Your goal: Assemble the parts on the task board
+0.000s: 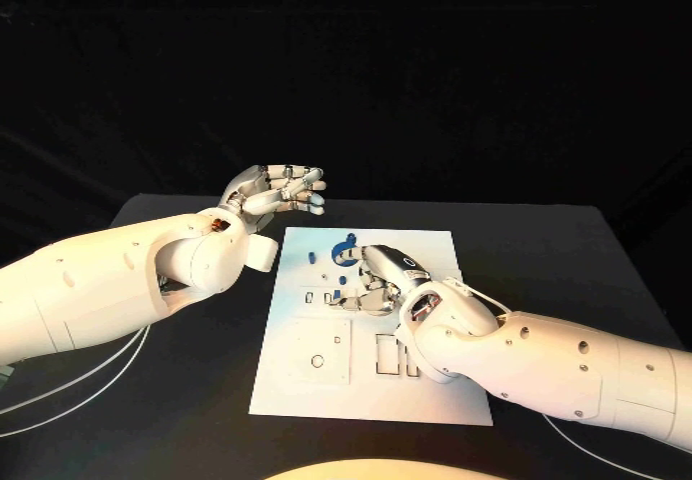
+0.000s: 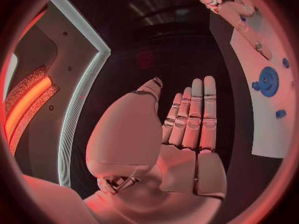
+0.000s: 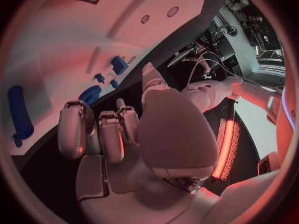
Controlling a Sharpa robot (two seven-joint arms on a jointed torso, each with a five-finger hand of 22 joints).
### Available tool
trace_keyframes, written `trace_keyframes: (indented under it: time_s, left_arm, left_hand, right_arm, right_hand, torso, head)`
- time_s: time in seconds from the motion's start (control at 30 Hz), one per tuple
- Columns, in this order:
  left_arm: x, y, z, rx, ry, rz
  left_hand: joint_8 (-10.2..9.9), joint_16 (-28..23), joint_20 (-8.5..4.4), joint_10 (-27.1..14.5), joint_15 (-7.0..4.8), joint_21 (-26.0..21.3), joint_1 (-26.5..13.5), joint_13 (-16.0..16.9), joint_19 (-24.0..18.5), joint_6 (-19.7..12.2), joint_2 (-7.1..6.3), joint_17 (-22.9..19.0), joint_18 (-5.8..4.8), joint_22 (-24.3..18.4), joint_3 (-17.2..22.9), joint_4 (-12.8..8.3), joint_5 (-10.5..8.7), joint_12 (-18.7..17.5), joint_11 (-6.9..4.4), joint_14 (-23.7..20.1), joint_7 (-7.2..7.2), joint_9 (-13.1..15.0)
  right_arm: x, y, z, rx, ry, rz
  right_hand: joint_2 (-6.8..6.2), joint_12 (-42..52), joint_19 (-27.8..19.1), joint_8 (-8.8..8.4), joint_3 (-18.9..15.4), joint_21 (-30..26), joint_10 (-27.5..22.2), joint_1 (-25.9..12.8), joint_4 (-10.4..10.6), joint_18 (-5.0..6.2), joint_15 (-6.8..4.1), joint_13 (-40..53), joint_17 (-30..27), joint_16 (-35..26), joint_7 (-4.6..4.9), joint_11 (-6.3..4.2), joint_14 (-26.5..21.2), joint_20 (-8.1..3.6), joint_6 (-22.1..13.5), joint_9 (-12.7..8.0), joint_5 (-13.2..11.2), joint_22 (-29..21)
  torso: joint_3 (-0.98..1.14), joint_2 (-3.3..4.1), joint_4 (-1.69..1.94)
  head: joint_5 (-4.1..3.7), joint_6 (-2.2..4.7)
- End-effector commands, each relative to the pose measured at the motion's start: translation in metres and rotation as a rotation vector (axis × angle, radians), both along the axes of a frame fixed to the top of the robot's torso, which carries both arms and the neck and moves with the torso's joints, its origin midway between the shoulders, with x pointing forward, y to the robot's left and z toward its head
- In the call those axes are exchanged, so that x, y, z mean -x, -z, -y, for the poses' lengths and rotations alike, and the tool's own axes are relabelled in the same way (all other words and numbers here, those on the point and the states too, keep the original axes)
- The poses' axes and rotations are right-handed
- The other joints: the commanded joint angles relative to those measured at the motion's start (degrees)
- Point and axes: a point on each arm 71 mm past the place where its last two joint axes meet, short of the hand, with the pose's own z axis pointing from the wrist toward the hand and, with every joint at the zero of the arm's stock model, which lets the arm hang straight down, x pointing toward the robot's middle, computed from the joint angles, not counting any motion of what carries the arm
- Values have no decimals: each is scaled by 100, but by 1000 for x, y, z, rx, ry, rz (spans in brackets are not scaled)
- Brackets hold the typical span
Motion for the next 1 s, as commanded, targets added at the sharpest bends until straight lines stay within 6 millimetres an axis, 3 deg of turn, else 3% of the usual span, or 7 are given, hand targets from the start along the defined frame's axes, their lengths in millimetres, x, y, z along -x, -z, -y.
trace_keyframes:
  time_s: [0.03,0.23,0.3,0.4,0.47,0.7,1.0]
  left_arm:
    - [-1,2,-1,-78,32,-4]
    - [-4,12,-7,-254,88,-69]
    - [-4,16,-7,-336,125,-92]
    - [-3,21,-5,-491,197,-124]
    - [-4,22,-4,-610,239,-149]
    - [-4,28,5,-991,363,-242]
    - [-9,32,30,-1235,463,-288]
  left_hand:
    - [-30,479,-68,143,-77,285,-112,92,205,-78,-23,312,77,143,-104,-2,-31,187,-56,235,159,24]
    - [292,2253,-196,86,-193,1255,-118,587,174,-94,14,1374,75,716,-243,9,-24,1017,-167,28,76,223]
    - [670,3343,-340,122,-377,2006,-180,1150,417,19,53,1920,65,1149,-313,-23,1,1868,-306,534,-45,398]
    - [1031,4439,-363,-63,-393,2769,-384,1700,793,17,132,2764,-53,2168,-400,14,-3,2674,-364,1081,-92,563]
    - [1478,5359,-446,-93,-499,3280,-625,2306,1144,96,216,3533,-150,2878,-481,19,-3,3586,-517,1697,-215,783]
    - [2354,6377,-674,153,-765,3899,-1125,3046,1923,319,439,4594,-344,3997,-690,42,-1,4666,-785,2504,-551,1425]
    - [2683,6537,-736,338,-821,4023,-1517,3568,2075,230,579,4775,-390,4238,-922,45,-74,5131,-839,2605,-617,1838]
  right_arm:
    - [2,-13,5,-62,-33,30]
    - [2,-33,34,-93,-68,-10]
    - [1,-38,45,-103,-87,-35]
    - [0,-48,63,-131,-105,-76]
    - [-2,-54,77,-163,-92,-108]
    - [-20,-69,129,-294,63,-195]
    - [-41,-72,169,-341,200,-216]
  right_hand:
    - [26,-31,-11,-34,-6,-46,-8,63,2,41,40,377,1435,0,129,55,572,43,-34,-15,44,522]
    - [188,-20,-10,44,127,-51,-7,144,-10,43,32,376,1438,0,102,36,572,48,414,116,153,529]
    - [342,-52,-82,145,242,-206,-54,209,-31,78,-3,330,1326,-37,52,-7,543,25,600,130,237,437]
    - [428,-59,-122,237,321,-298,-69,263,-45,95,-42,315,1278,-56,6,-50,529,-11,722,135,277,387]
    - [466,-90,-193,280,360,-455,-107,291,-52,128,-59,273,1158,-99,-13,-68,497,-28,769,137,326,292]
    - [551,-185,-316,408,491,-763,-216,268,-53,182,-107,155,961,-187,-52,-112,444,-77,823,122,695,115]
    - [526,-207,-345,422,522,-850,-242,259,-54,197,-110,125,913,-210,-50,-112,432,-84,786,106,801,66]
  torso:
    - [-7,-45,-30]
    - [-16,-106,-52]
    - [-14,-125,-63]
    - [-17,-149,-74]
    - [-12,-159,-82]
    - [16,-215,-98]
    - [46,-230,-95]
  head:
    - [11,5]
    - [33,-11]
    - [47,-7]
    - [58,-21]
    - [63,-18]
    - [102,-63]
    - [129,-119]
